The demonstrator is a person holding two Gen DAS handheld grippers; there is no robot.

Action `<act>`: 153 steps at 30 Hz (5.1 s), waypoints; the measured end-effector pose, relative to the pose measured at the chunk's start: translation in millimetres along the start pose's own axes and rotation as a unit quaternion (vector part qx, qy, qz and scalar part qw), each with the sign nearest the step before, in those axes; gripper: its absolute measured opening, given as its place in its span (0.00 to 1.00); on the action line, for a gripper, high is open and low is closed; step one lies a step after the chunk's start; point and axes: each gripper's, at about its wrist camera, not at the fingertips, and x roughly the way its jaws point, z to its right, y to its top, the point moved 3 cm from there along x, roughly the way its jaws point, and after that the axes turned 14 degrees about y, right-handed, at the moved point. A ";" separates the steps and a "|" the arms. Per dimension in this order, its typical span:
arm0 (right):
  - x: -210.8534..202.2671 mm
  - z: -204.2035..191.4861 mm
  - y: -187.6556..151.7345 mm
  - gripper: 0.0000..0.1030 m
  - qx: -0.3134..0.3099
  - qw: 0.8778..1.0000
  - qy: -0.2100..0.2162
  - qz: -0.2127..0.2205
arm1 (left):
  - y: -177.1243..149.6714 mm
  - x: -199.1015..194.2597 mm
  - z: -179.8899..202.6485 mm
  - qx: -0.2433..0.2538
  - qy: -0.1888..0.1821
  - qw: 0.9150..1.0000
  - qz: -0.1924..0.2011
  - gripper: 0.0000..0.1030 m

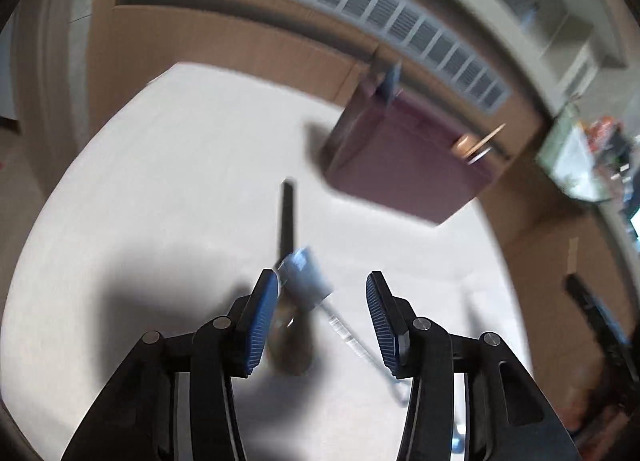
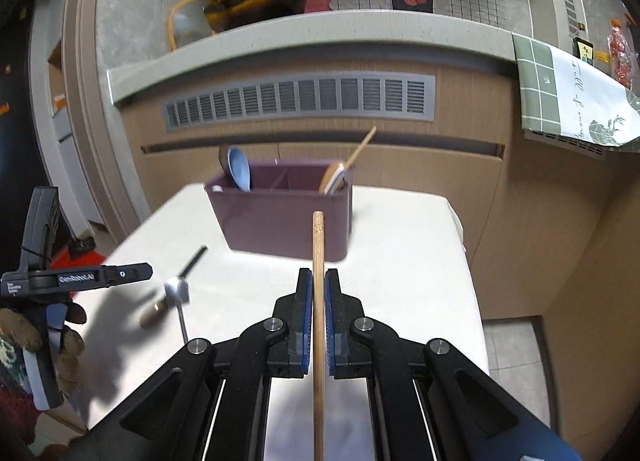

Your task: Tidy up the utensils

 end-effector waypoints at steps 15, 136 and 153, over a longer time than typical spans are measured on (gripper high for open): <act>9.5 10.1 -33.4 0.04 0.030 0.999 0.000 -0.030 | -2.9 43.9 68.5 0.127 -0.006 0.992 -0.009 0.46; 57.0 -23.6 -46.6 0.13 0.009 0.982 0.072 -0.172 | -3.5 -6.7 -31.9 0.012 0.041 0.998 0.049 0.43; 11.2 -44.0 -126.5 0.21 0.064 0.971 0.111 -0.201 | -30.6 -21.1 -17.6 0.043 0.046 0.997 0.035 0.43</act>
